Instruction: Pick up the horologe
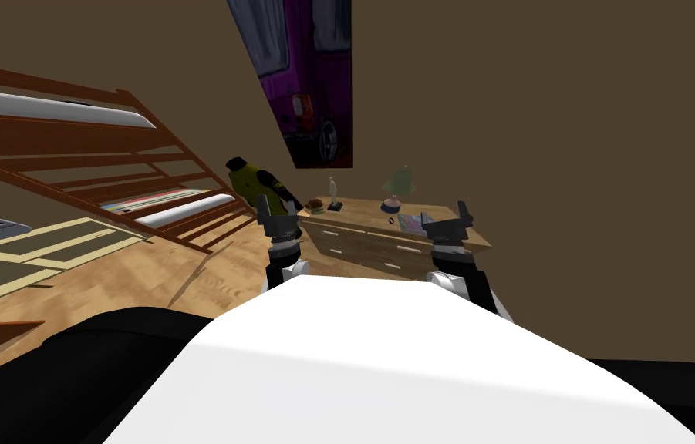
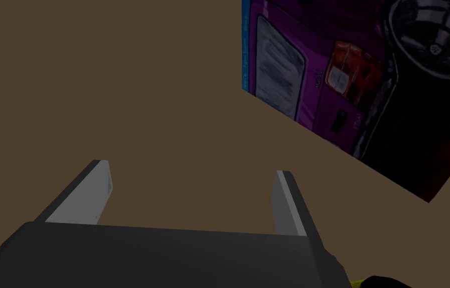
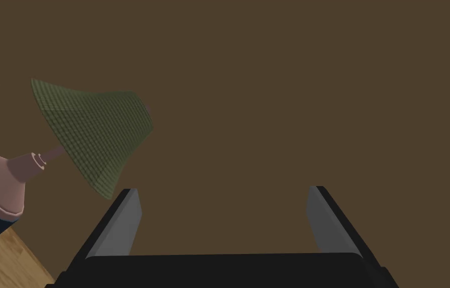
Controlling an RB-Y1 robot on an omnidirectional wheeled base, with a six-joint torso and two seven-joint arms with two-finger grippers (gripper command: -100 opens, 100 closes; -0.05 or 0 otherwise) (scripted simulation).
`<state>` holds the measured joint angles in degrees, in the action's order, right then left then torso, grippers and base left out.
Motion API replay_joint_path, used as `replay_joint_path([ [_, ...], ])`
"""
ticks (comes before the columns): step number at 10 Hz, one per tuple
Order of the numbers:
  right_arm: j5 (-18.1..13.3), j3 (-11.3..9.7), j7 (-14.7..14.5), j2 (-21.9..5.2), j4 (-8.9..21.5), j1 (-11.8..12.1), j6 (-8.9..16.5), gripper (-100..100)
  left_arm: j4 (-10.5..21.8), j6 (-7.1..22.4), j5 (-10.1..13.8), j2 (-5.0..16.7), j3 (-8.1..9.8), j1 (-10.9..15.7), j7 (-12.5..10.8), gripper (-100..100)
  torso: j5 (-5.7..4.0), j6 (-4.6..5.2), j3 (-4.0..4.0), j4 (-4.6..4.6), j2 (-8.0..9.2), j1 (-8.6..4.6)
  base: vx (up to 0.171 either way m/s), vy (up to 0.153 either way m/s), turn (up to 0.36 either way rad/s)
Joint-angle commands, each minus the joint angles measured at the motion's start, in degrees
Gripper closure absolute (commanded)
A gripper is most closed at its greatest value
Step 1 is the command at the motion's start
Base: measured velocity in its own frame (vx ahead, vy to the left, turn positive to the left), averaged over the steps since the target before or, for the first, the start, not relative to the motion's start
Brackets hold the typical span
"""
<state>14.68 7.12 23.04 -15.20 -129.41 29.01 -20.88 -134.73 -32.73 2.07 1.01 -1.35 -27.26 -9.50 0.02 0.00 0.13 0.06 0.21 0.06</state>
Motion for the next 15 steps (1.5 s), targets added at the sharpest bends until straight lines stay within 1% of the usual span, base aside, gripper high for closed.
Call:
replay_joint_path([
  [1,1.84,1.38,2.86,-2.12,1.49,0.08,2.20,-100,0.00,0.00,0.00,0.00,0.00,0.00,0.00,0,0.00,0.00,0.00,0.00,0.00,0.00,-0.048,0.022,0.038],
  [2,1.84,1.38,3.30,-2.12,1.49,0.08,2.20,-100,0.00,0.00,0.00,0.00,0.00,0.00,0.00,0,0.00,0.00,-0.02,-0.01,-0.02,-0.01,-0.037,0.021,0.022],
  [3,3.49,2.57,5.45,-3.95,2.68,0.39,4.20,-100,0.00,0.00,0.00,0.00,0.00,0.00,0.00,0,0.00,0.00,-0.04,-0.02,-0.06,-0.01,-0.045,0.037,0.045],
  [4,3.49,2.57,6.11,-3.95,2.68,0.39,4.20,-100,0.00,0.00,0.00,0.00,0.00,0.00,0.00,0,0.00,0.00,-0.03,-0.02,-0.04,0.04,-0.043,0.032,0.018],
  [5,5.18,3.79,8.19,-5.79,3.94,0.69,6.33,-100,0.00,0.00,0.00,0.00,0.00,0.00,0.00,0,0.01,0.00,-0.03,-0.01,-0.05,0.03,-0.050,0.044,0.042],
  [6,5.18,3.79,9.03,-5.79,3.94,0.69,6.33,-100,0.00,0.00,0.00,0.00,0.00,0.00,0.00,0,0.01,0.00,-0.02,-0.01,-0.02,0.07,-0.042,0.031,0.018],
  [7,6.90,5.05,10.85,-7.63,5.27,0.96,8.57,-100,0.00,0.00,0.00,0.00,0.00,0.00,0.00,0,0.01,0.00,-0.03,-0.01,-0.06,0.04,-0.049,0.032,0.070],
  [8,6.90,5.05,12.06,-7.63,5.27,0.96,8.59,-100,0.00,0.00,0.00,0.00,0.00,0.00,0.00,0,0.01,0.00,-0.02,-0.01,-0.03,0.02,-0.041,0.025,0.016],
  [9,8.63,6.34,14.02,-9.45,6.66,1.20,10.97,-100,0.00,0.00,0.00,0.00,0.00,0.00,0.00,0,0.00,0.00,-0.03,-0.01,-0.06,0.01,-0.040,0.032,0.036],
  [10,8.63,6.34,15.17,-9.45,6.66,1.20,10.97,-100,0.00,0.00,0.00,0.00,0.00,0.00,0.00,0,0.00,0.00,-0.04,-0.02,-0.06,0.01,-0.029,0.028,0.031],
  [11,10.38,7.64,17.07,-11.25,8.10,1.40,13.47,-100,0.00,0.00,0.00,0.00,0.00,0.00,0.00,0,0.00,0.00,-0.06,-0.02,-0.10,0.01,-0.029,0.050,0.060],
  [12,10.38,7.64,18.35,-11.25,8.10,1.40,13.47,-100,0.00,0.00,0.00,0.00,0.00,0.00,0.00,0,0.01,-0.01,-0.07,-0.03,-0.11,0.08,-0.025,0.041,0.025],
  [13,12.11,8.95,20.10,-13.01,9.58,1.55,16.04,-100,0.00,0.00,0.00,0.00,0.00,0.00,0.00,0,0.01,0.01,-0.07,-0.03,-0.12,0.06,-0.020,0.040,0.052],
  [14,12.11,8.95,21.53,-13.01,9.58,1.55,16.06,-100,0.00,0.00,0.00,0.00,0.00,0.00,0.00,0,0.01,-0.01,-0.08,-0.03,-0.14,0.06,-0.018,0.033,0.036],
  [15,13.83,10.27,23.02,-14.71,11.11,1.66,18.45,-100,0.00,0.00,0.00,0.00,0.00,-0.01,0.00,0,0.01,0.00,-0.09,-0.03,-0.15,0.04,-0.024,0.047,0.061],
])
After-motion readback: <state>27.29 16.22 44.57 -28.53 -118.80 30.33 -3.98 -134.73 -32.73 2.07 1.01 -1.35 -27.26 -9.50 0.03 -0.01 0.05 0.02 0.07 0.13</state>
